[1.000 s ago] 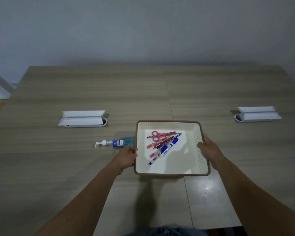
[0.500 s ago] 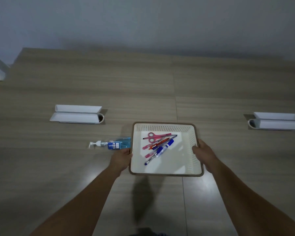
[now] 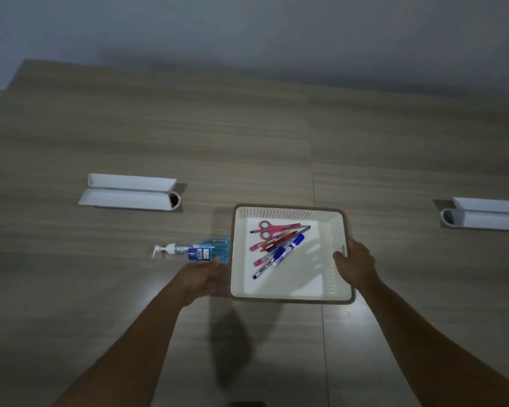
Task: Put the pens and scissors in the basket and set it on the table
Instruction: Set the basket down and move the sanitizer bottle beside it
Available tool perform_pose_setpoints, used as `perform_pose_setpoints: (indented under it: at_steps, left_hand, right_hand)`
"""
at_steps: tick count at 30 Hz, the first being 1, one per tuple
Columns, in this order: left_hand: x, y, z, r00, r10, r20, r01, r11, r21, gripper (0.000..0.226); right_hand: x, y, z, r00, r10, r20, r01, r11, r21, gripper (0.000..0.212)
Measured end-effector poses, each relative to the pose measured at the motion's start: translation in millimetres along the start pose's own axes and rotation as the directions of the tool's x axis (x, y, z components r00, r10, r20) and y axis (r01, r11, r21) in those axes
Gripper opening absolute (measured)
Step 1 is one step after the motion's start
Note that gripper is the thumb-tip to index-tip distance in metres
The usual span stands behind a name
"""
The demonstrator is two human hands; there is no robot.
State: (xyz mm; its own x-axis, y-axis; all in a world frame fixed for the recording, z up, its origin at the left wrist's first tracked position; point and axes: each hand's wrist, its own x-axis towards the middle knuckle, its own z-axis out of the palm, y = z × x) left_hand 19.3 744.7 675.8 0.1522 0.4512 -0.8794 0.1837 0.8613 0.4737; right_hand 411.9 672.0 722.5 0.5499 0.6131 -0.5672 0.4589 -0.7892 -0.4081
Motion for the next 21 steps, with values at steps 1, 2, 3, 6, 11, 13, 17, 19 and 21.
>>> perform_pose_setpoints:
  at_steps: [1,2,3,6,11,13,17,19,21]
  left_hand:
    - [0.4,-1.5,-15.5,0.997,-0.067,-0.028,0.067,0.998,-0.021,0.034]
    - [4.6,-6.1,-32.0,0.991,-0.115,-0.069,0.111,0.992,-0.062,0.039]
    - [9.9,-11.6,-49.7,0.983,-0.136,-0.124,0.121,0.985,-0.121,0.041]
    - [24.3,-18.3,-91.5,0.937,-0.114,-0.330,0.026,0.965,-0.260,0.051]
    - [23.5,3.9,-120.3,0.941,0.001,-0.338,-0.140,0.911,-0.387,0.029]
    - [26.9,10.8,-125.1,0.963,0.042,-0.266,-0.149,0.907,-0.394,0.041]
    - [33.3,18.5,-120.9,0.951,0.120,-0.283,-0.224,0.903,-0.367,0.039]
    - [31.3,25.1,-115.1,0.929,0.181,-0.322,-0.303,0.873,-0.383,0.036]
    - [23.5,38.5,-109.0,0.899,0.282,-0.335,-0.403,0.833,-0.379,0.034]
  right_hand:
    - [-1.1,-7.6,6.4,0.998,-0.034,-0.050,0.032,0.998,-0.056,0.075]
    - [-7.3,-19.8,12.0,0.993,-0.068,-0.094,0.061,0.995,-0.075,0.069]
    - [-18.2,-37.6,16.3,0.984,-0.124,-0.129,0.112,0.989,-0.098,0.062]
    - [-41.2,-84.4,39.8,0.942,-0.334,-0.039,0.329,0.940,-0.094,0.046]
    - [-74.9,-147.6,101.3,0.821,-0.478,0.311,0.498,0.867,0.019,0.039]
    - [-88.7,-167.1,121.7,0.796,-0.479,0.370,0.512,0.859,0.011,0.042]
    - [-108.6,-186.1,151.0,0.755,-0.454,0.473,0.501,0.865,0.032,0.049]
    - [-113.2,-187.6,158.2,0.756,-0.426,0.497,0.474,0.880,0.034,0.053]
    - [-115.5,-187.3,159.7,0.767,-0.401,0.500,0.444,0.895,0.038,0.059]
